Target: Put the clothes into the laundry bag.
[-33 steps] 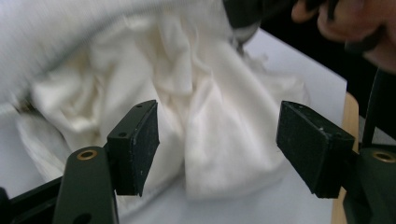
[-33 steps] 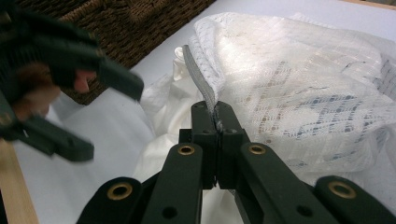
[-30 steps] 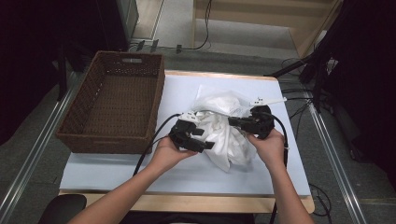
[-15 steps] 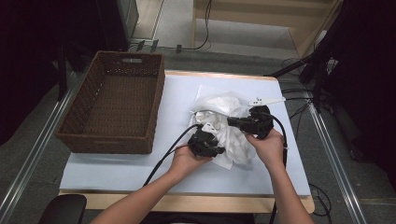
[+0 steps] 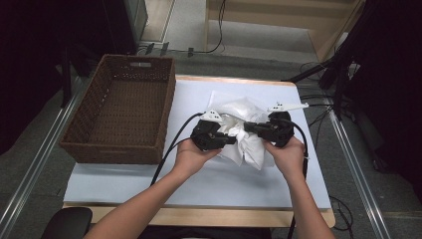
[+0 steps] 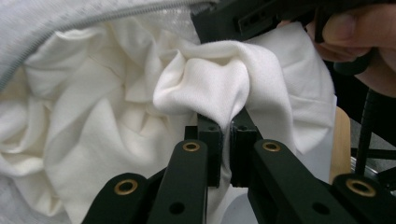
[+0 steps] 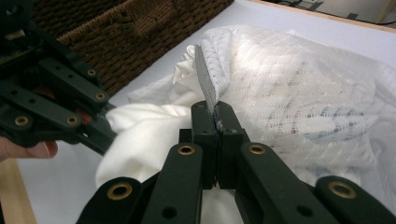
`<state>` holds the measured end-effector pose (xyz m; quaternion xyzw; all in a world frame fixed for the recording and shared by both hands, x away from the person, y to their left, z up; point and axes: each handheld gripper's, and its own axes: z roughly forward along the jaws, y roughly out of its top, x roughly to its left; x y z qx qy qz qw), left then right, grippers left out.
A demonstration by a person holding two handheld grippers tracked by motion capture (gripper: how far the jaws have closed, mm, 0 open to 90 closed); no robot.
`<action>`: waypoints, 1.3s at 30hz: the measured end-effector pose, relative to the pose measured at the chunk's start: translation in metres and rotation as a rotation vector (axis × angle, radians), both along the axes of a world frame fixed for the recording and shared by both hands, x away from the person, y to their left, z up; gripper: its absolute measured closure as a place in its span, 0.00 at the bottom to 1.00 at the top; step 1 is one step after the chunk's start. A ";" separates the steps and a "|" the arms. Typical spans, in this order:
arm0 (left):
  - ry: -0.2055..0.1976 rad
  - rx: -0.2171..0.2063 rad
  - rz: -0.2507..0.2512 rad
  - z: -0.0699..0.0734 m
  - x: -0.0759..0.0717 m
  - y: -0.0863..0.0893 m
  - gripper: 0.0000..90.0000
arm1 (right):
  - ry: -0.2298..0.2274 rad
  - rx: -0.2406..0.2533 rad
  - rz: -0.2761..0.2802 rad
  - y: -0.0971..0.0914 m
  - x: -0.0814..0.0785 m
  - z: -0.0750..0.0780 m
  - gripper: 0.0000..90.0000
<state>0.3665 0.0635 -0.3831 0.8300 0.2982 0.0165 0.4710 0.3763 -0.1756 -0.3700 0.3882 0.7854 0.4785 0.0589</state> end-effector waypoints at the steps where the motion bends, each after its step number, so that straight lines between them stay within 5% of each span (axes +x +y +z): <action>1: -0.008 0.006 0.011 0.001 0.002 0.000 0.97 | 0.000 -0.001 -0.001 0.000 0.000 0.000 1.00; 16: -0.055 0.128 0.100 -0.032 0.046 -0.032 0.97 | 0.019 -0.012 0.043 0.003 -0.002 0.000 1.00; 23: -0.056 0.103 0.165 -0.030 0.057 -0.031 0.97 | 0.028 -0.025 0.060 0.004 -0.004 -0.001 1.00; 29: -0.150 0.062 0.190 -0.017 0.048 -0.030 0.97 | 0.009 0.012 0.104 0.007 -0.007 0.004 1.00; 34: -0.112 0.089 0.170 -0.032 0.057 -0.034 0.97 | 0.025 -0.005 0.139 0.010 -0.008 0.004 1.00; 39: -0.088 0.055 0.189 -0.042 0.071 -0.033 0.97 | 0.047 0.002 0.165 0.011 -0.006 -0.002 1.00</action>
